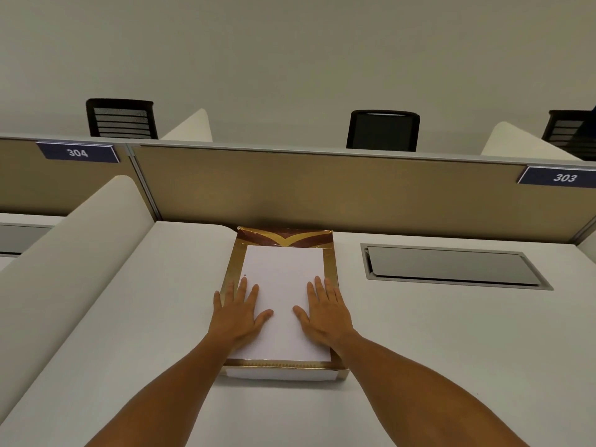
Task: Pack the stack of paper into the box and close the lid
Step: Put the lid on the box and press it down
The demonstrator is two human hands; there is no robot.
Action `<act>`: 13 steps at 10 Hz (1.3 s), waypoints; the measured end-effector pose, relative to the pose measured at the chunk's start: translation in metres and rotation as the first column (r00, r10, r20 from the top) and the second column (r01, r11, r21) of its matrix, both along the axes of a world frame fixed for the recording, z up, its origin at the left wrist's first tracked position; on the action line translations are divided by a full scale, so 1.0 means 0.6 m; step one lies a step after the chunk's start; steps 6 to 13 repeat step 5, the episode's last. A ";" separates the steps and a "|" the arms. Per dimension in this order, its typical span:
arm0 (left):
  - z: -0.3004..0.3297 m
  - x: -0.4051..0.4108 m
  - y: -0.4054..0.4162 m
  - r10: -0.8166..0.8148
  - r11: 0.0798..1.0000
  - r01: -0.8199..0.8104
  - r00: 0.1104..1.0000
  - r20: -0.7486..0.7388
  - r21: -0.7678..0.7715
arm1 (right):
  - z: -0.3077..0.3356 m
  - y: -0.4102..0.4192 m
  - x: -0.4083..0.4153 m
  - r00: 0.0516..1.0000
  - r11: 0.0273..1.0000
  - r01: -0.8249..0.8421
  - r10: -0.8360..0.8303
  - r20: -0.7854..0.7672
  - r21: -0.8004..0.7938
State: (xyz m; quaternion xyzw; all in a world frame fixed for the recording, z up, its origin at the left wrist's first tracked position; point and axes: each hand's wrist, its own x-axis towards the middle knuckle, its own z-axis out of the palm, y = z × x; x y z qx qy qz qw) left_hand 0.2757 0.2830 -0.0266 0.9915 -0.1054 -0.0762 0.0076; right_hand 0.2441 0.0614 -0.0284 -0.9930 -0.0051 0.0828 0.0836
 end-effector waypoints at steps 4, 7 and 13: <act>0.092 -0.075 -0.096 0.033 0.999 -0.032 0.999 0.014 -0.039 | 0.078 -0.096 -0.091 0.996 0.996 -0.090 0.089 0.027 0.030; 0.119 -0.098 -0.141 0.003 0.999 0.000 0.999 0.052 -0.047 | 0.109 -0.137 -0.121 0.991 0.995 -0.101 0.100 0.083 0.004; 0.119 -0.098 -0.141 0.003 0.999 0.000 0.999 0.052 -0.047 | 0.109 -0.137 -0.121 0.991 0.995 -0.101 0.100 0.083 0.004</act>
